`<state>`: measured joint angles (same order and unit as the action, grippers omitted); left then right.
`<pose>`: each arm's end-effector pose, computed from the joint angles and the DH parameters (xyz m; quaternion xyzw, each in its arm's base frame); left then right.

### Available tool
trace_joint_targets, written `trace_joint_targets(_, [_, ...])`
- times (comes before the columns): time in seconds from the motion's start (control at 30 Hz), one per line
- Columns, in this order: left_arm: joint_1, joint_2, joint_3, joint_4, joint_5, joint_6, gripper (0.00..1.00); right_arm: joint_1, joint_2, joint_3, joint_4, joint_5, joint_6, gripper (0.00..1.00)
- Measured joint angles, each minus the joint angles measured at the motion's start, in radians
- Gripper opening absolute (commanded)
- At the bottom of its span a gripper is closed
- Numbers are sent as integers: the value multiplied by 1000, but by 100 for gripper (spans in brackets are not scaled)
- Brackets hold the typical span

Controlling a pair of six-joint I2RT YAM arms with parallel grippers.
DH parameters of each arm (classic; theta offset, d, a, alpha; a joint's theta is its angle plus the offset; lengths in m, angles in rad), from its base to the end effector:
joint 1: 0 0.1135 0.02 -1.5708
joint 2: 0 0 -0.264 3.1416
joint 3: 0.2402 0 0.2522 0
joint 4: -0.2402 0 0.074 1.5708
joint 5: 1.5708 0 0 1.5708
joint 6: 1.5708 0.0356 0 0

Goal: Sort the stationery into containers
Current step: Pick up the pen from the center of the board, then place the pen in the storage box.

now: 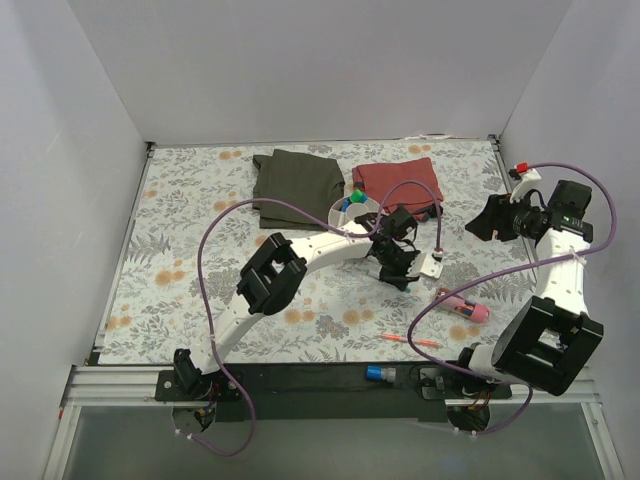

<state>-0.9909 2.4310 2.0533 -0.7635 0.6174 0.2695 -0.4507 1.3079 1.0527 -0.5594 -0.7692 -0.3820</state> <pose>0.2638 -0.4403 0.1575 0.6009 0.7139 -0.3494 0.0852 0.2555 -0.0961 0.2922 -0.1088 0.8657 0.1805 0.4540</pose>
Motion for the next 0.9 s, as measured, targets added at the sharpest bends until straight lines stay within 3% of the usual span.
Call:
trace_joint_targets(0.13, [18, -87, -149, 42, 27, -76, 0, 0, 0, 33, -50, -9, -45, 67])
trace_joint_targets(0.33, [101, -365, -417, 175, 48, -272, 0, 37, -26, 67, -131, -61, -217, 67])
trace_joint_targets(0.57, [200, -662, -426, 377, 61, -449, 0, 326, -102, -32, -141, -3, -340, 66])
trace_joint_targets(0.77, [320, -787, -596, 732, 99, -684, 0, 375, -95, -76, -76, 58, -267, 66])
trace_joint_targets(0.9, [424, -758, -804, 1084, 101, -975, 0, 375, -95, -75, -37, 107, -242, 69])
